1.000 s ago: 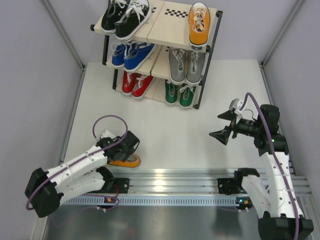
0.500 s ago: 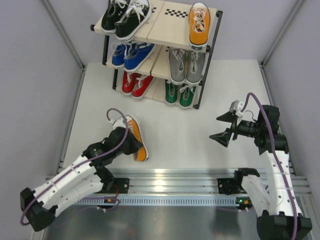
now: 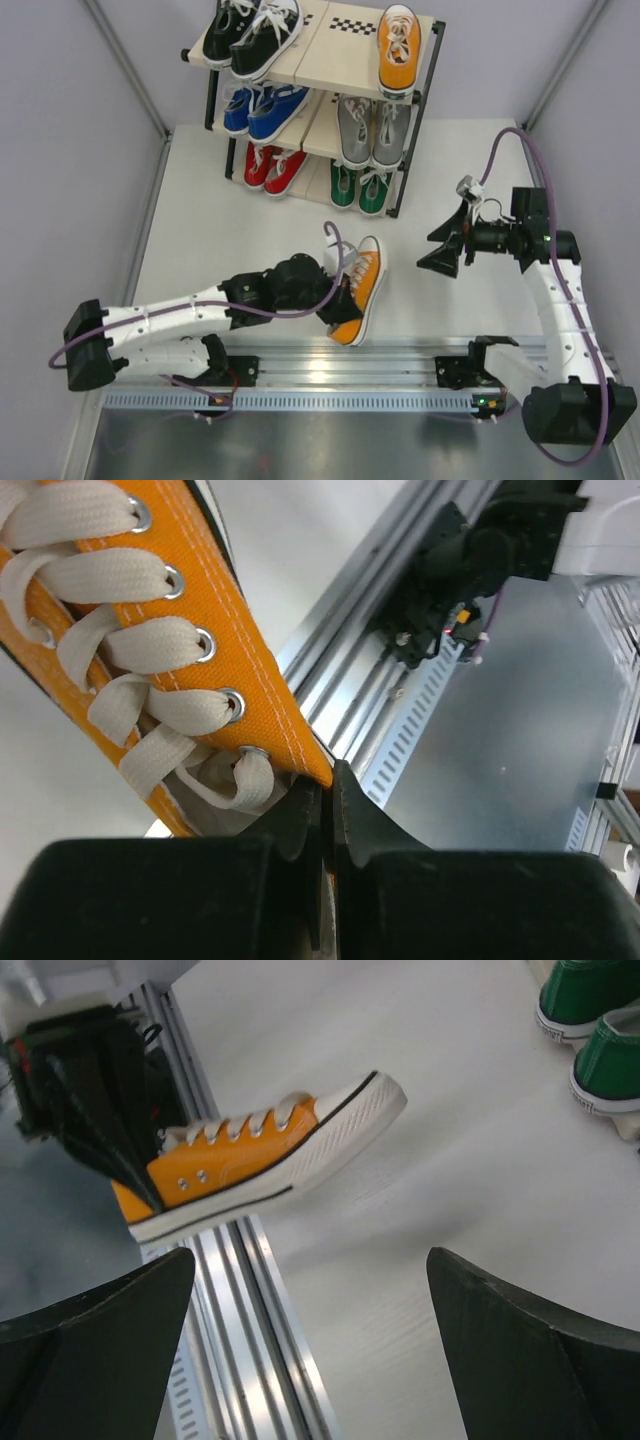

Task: Place and organize the shoes onto the shoe shelf
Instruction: Pick up the shoe at the center of the board.

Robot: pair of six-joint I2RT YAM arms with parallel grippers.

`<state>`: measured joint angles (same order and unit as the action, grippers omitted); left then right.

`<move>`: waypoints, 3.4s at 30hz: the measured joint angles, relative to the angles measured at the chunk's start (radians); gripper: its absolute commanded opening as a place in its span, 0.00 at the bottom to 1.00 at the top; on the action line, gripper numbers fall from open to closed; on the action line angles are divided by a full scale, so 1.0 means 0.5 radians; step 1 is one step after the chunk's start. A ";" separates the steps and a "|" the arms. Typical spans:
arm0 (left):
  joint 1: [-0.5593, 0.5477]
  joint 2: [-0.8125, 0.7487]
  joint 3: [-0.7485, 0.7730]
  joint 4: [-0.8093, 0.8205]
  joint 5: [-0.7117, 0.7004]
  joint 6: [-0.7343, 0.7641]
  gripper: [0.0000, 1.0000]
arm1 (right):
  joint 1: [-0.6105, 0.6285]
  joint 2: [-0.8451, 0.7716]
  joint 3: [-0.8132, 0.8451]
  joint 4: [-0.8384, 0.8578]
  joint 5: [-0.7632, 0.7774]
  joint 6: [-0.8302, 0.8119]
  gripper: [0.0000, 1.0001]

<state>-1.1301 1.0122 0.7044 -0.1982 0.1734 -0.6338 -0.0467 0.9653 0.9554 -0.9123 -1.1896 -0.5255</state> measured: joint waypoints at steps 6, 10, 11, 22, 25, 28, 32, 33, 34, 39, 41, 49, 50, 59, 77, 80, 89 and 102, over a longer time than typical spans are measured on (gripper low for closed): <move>-0.271 0.476 0.363 0.269 -0.066 0.159 0.00 | 0.160 -0.076 -0.040 0.373 0.490 0.832 1.00; -0.322 0.654 0.483 0.378 -0.088 0.216 0.00 | 0.292 -0.166 -0.053 0.473 0.958 1.177 1.00; -0.323 0.687 0.500 0.394 -0.092 0.224 0.00 | 0.305 -0.179 -0.055 0.491 1.036 1.239 0.99; -0.323 0.795 0.562 0.446 -0.163 0.273 0.00 | 0.313 -0.163 -0.140 0.569 1.272 1.476 0.94; -0.323 0.795 0.562 0.481 -0.175 0.282 0.00 | 0.313 -0.122 -0.161 0.580 1.242 1.498 0.81; -0.323 0.795 0.563 0.504 -0.179 0.286 0.00 | 0.313 -0.050 -0.162 0.597 1.116 1.514 0.61; -0.323 0.798 0.563 0.513 -0.183 0.285 0.00 | 0.314 -0.009 -0.161 0.601 0.985 1.505 0.34; -0.326 0.798 0.563 0.519 -0.185 0.285 0.00 | 0.314 -0.006 -0.161 0.610 0.951 1.501 0.25; -0.330 0.798 0.562 0.524 -0.185 0.284 0.00 | 0.314 -0.006 -0.160 0.616 0.920 1.489 0.23; -0.349 0.790 0.485 0.700 -0.153 0.256 0.38 | 0.249 -0.006 -0.160 0.645 0.629 1.350 0.00; -0.346 0.768 0.430 0.790 -0.131 0.228 0.54 | 0.146 -0.006 -0.161 0.648 0.411 1.271 0.00; -0.317 0.269 0.159 1.054 -0.227 0.122 0.74 | -0.098 -0.016 -0.184 0.806 -0.071 1.166 0.00; -0.315 0.185 0.118 1.051 -0.266 0.118 0.74 | -0.100 -0.023 -0.197 0.826 -0.099 1.174 0.00; -0.310 0.096 -0.071 1.015 -0.476 0.028 0.72 | -0.124 -0.034 -0.273 1.220 -0.211 1.497 0.00; -0.439 0.557 0.134 0.960 -0.790 0.143 0.45 | -0.166 -0.028 -0.392 1.695 -0.228 1.941 0.00; -0.442 0.592 0.149 0.964 -0.864 0.175 0.37 | -0.179 -0.029 -0.394 1.769 -0.227 1.982 0.00; -0.462 0.667 0.166 0.925 -1.061 0.281 0.00 | -0.204 -0.051 -0.488 1.917 -0.187 2.090 0.02; -0.494 0.268 0.293 0.159 -1.114 0.432 0.00 | -0.336 -0.234 -0.215 1.533 -0.291 1.795 0.99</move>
<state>-1.3773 1.1461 0.8509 -0.1188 -0.3836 -0.4179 -0.2146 0.8482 0.8478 -0.1459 -1.3350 0.3721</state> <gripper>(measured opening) 0.045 0.991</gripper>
